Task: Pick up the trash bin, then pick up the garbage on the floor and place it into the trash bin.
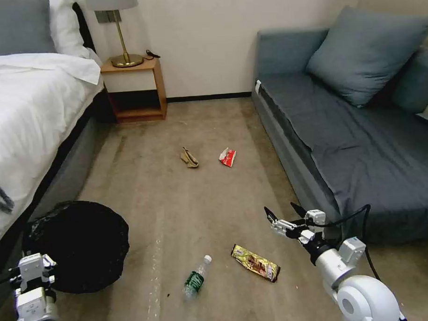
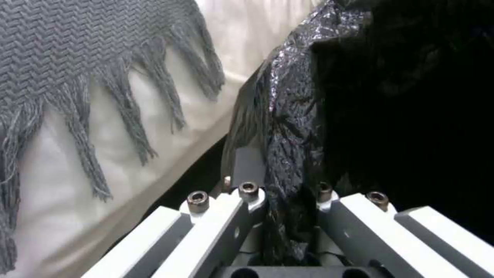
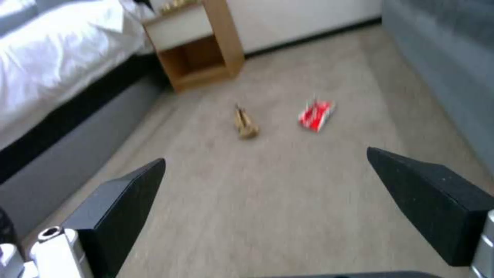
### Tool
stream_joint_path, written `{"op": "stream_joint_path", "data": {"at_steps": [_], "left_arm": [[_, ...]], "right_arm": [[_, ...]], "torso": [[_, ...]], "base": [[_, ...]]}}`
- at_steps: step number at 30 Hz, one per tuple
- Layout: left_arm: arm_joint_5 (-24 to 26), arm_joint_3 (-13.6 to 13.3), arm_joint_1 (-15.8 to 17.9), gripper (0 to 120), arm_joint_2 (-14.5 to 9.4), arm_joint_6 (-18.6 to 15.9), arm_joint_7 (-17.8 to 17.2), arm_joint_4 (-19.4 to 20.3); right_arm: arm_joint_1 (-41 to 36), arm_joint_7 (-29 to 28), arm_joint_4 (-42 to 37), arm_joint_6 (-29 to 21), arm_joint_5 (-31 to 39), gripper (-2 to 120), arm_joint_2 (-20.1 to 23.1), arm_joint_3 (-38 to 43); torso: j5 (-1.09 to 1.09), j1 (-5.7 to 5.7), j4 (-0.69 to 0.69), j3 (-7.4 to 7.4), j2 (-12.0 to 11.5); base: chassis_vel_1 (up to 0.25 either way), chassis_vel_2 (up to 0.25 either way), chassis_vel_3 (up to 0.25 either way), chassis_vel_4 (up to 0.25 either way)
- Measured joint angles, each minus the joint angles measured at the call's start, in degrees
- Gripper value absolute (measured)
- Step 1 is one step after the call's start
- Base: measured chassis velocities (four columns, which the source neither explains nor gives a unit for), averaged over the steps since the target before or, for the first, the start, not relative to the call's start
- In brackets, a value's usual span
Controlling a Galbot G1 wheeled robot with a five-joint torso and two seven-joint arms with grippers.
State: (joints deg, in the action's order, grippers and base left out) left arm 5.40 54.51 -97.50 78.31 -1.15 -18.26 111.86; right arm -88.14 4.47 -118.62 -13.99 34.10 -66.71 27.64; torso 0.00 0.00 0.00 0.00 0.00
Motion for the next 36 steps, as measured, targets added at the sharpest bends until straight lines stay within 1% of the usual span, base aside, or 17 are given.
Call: {"op": "stream_joint_path", "data": {"at_steps": [4, 6, 9, 11, 14, 15, 18, 19, 21, 23, 25, 27, 29, 31, 32, 34, 36], "left_arm": [[0.77, 0.12, -0.14, 3, -0.65, 0.22, 0.21, -0.08], [0.85, 0.14, -0.16, 3, -0.73, 0.23, 0.25, -0.07], [0.95, 0.18, -0.01, 3, -1.15, 0.23, 0.43, -0.29], [0.97, 0.17, 0.0, 3, -1.19, 0.23, 0.5, -0.31], [1.42, 0.28, 0.02, 3, -1.26, 0.07, 0.87, -0.3], [1.42, 0.28, 0.02, 3, -1.26, 0.07, 0.87, -0.3], [1.74, 0.49, -0.04, 3, -1.26, -0.11, 1.16, -0.05], [1.74, 0.49, -0.04, 3, -1.26, -0.11, 1.16, -0.05], [1.59, 0.39, -0.12, 3, -1.08, -0.11, 1.37, 0.01], [1.04, -0.03, -0.1, 3, -0.66, -0.11, 1.48, 0.0], [0.81, -0.37, -0.07, 3, -0.45, -0.11, 1.5, 0.01], [0.23, -0.97, 0.01, 3, 0.08, -0.11, 1.52, 0.05], [-0.08, -1.03, 0.04, 3, 0.28, -0.11, 1.52, 0.16], [-0.68, -1.18, 0.13, 3, 0.85, -0.1, 1.54, 0.49], [-0.68, -1.18, 0.13, 3, 0.85, -0.1, 1.54, 0.49], [-1.2, -1.24, 0.14, 3, 1.47, -0.07, 1.59, 0.71], [-1.81, -1.23, -0.03, 3, 2.12, 0.02, 1.7, 0.76]], "right_arm": [[3.35, -1.16, 1.06, -3.51, -0.58, 100, 3.29, -2.71], [4.04, -0.98, 1.59, -3.6, -1.4, 100, 4.02, -3.5], [9.79, 0.87, 5.1, -3.56, -5.65, 100, 8.86, -9.9], [11.16, 1.23, 5.82, -3.56, -6.26, 100, 9.83, -11.48], [20.31, 3.56, 10.26, -3.27, -10.6, 100, 13.14, -19.76], [20.31, 3.56, 10.26, -3.27, -10.6, 100, 13.14, -19.76], [28.83, 5.87, 15.2, -2.13, -15.84, 100, 14.03, -28.52], [28.83, 5.87, 15.2, -2.13, -15.84, 100, 14.03, -28.52], [35.21, 9.06, 20.13, 1.98, -22.17, 100, 13.54, -35.17], [40.78, 11.37, 23.43, 4.16, -24.72, 100, 12.78, -40.53], [42.83, 11.83, 24.5, 4.55, -25.36, 100, 12.4, -42.53], [46.89, 13.92, 27.38, 7.68, -29.26, 100, 11.25, -47.18], [47.9, 15.25, 28.53, 9.88, -31.75, 100, 10.73, -48.33], [49.61, 19.29, 31.39, 16.81, -39.19, 100, 9.25, -49.88], [49.61, 19.29, 31.39, 16.81, -39.19, 100, 9.25, -49.88], [50.71, 23.47, 33.17, 21.25, -45.47, 100, 7.94, -51.08], [51.36, 26.13, 33.91, 22.01, -49.41, 100, 7.17, -53.26]], "torso": [[-0.01, 0.0, 0.0, 0.0, 0.0], [0.0, 0.0, 0.0, 0.0, 0.0], [0.0, 0.0, 0.0, 0.0, 0.0], [0.0, 0.0, 0.0, 0.0, 0.0], [-0.01, 0.0, 0.0, 0.0, 0.0], [-0.01, 0.0, 0.0, 0.0, 0.0], [0.01, 0.0, 0.01, 0.0, 0.0], [0.01, 0.0, 0.01, 0.0, 0.0], [0.0, 0.0, 0.0, 0.01, 0.0], [0.0, 0.0, 0.01, 0.0, 0.0], [-0.01, 0.0, 0.02, 0.01, -0.01], [-0.02, 0.01, 0.02, 0.01, -0.01], [-0.01, 0.0, 0.01, 0.0, 0.0], [0.0, 0.0, 0.01, 0.0, 0.0], [0.0, 0.0, 0.01, 0.0, 0.0], [0.0, 0.01, 0.01, 0.0, 0.0], [-0.01, 0.0, 0.0, 0.0, -0.01]], "base": [[0.0, 0.0, 0.0, 0.0], [0.0, 0.0, 0.0, 0.0], [0.0, 0.0, 0.0, 0.0], [0.0, 0.0, 0.0, 0.0], [0.0, 0.0, 0.0, 0.0], [0.0, 0.0, 0.0, 0.0], [0.0, 0.0, 0.0, 0.0], [0.0, 0.0, 0.0, 0.0], [0.0, 0.0, 0.0, 0.0], [0.0, 0.0, 0.0, 0.0], [0.0, 0.0, 0.0, 0.0], [0.0, 0.0, 0.0, 0.0], [0.0, 0.0, 0.0, 0.0], [0.0, 0.0, 0.0, 0.0], [0.0, 0.0, 0.0, 0.0], [0.0, 0.0, 0.0, 0.0], [0.0, 0.0, 0.0, 0.0]]}}
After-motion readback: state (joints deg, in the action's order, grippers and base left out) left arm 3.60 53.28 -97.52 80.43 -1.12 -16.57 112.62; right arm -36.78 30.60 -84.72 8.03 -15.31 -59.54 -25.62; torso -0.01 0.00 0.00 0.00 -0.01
